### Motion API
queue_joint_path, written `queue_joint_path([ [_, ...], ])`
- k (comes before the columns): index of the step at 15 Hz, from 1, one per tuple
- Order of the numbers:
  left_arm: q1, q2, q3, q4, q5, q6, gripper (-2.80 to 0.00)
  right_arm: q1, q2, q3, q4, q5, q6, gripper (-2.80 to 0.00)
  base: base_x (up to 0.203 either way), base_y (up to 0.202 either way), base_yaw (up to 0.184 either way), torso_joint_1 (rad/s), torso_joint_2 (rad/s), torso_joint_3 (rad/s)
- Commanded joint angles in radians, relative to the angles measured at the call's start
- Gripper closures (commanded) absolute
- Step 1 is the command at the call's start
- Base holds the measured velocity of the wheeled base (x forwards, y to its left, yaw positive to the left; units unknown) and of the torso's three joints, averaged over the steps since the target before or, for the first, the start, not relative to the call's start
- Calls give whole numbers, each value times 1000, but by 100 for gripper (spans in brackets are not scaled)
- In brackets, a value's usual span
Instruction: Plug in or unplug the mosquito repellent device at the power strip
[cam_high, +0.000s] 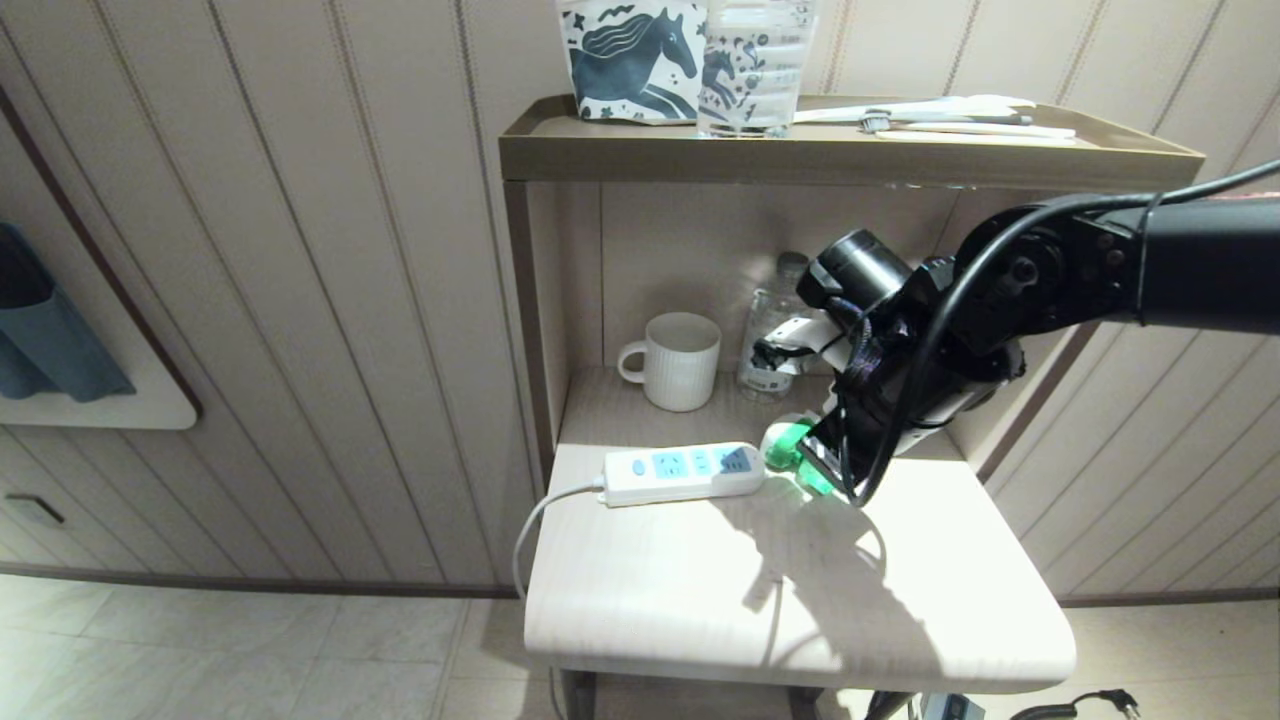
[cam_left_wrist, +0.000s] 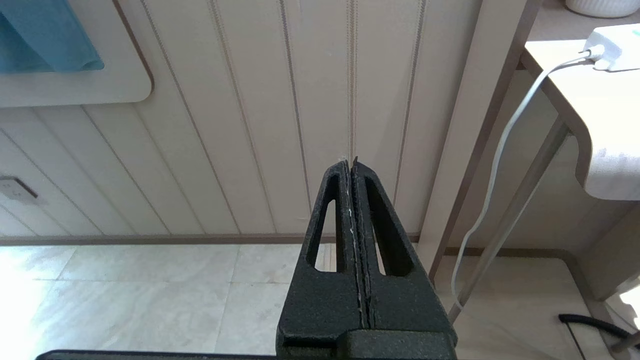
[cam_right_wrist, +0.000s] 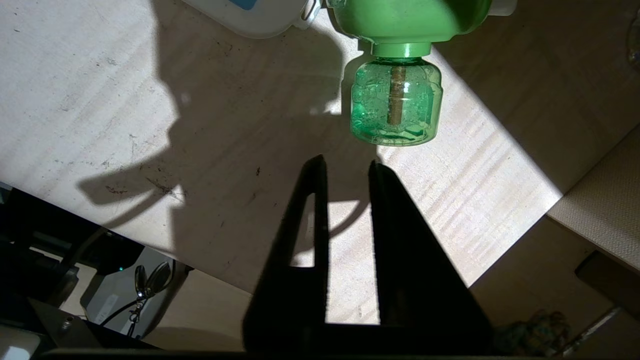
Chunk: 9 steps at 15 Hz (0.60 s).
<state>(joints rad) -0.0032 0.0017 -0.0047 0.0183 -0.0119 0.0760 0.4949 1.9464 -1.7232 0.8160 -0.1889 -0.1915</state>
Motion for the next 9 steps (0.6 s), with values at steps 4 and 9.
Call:
queue_joint_path([
  [4, 0, 0, 0, 0, 0, 1, 0, -2, -29, 12, 1, -4, 38, -280, 0, 0, 0, 0, 0, 0],
  [9, 0, 0, 0, 0, 0, 1, 0, -56, 12, -1, -12, -3, 38, -280, 0, 0, 0, 0, 0, 0],
])
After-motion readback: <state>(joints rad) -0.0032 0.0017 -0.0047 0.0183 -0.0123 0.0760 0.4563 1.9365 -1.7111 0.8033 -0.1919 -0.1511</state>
